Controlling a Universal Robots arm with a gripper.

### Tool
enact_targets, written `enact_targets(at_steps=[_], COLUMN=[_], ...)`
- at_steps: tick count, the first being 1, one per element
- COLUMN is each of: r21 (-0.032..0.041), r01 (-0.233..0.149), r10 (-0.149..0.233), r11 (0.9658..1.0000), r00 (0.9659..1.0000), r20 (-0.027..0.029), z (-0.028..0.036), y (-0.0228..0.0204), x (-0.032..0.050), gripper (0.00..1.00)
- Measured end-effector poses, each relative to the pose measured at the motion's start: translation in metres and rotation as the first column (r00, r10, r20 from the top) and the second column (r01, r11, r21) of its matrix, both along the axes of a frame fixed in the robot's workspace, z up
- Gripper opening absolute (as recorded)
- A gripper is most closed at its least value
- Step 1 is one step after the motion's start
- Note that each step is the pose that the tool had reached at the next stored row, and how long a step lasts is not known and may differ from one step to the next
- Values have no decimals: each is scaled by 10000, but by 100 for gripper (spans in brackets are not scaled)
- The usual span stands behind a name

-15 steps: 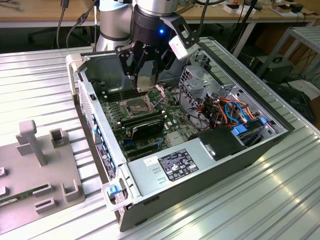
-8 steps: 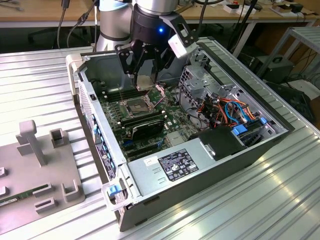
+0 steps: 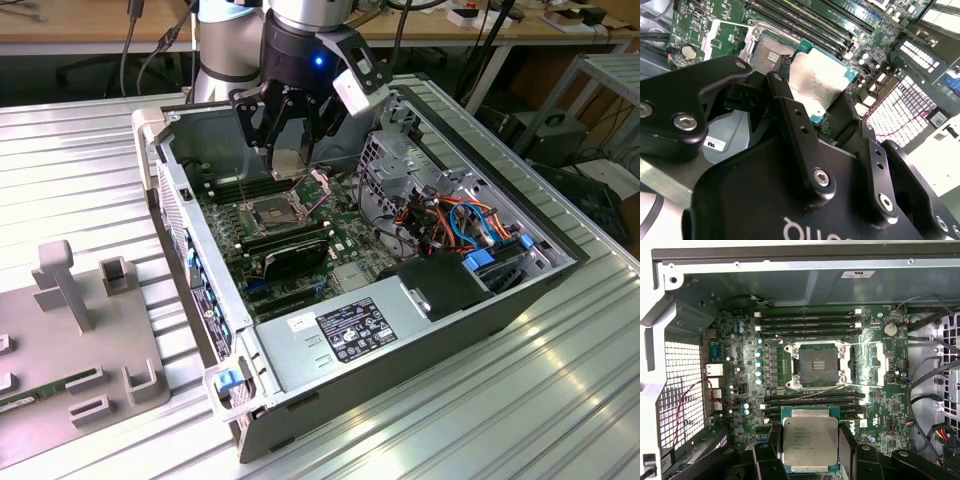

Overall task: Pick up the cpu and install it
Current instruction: 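Pick up the cpu and move it towards the insertion slot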

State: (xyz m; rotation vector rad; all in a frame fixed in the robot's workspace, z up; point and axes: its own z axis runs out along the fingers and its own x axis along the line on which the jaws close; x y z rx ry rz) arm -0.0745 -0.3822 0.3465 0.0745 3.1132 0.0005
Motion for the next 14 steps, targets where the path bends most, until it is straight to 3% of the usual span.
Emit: enact_targets(at_steps=[13, 14], r21=[-1, -1], r01=[1, 2], r10=[-1, -2], r11=[10000, 10000], r00=[10000, 10000], r20=[0, -1], z=[0, -25], y=[12, 13], x=[0, 4], gripper=[55, 55])
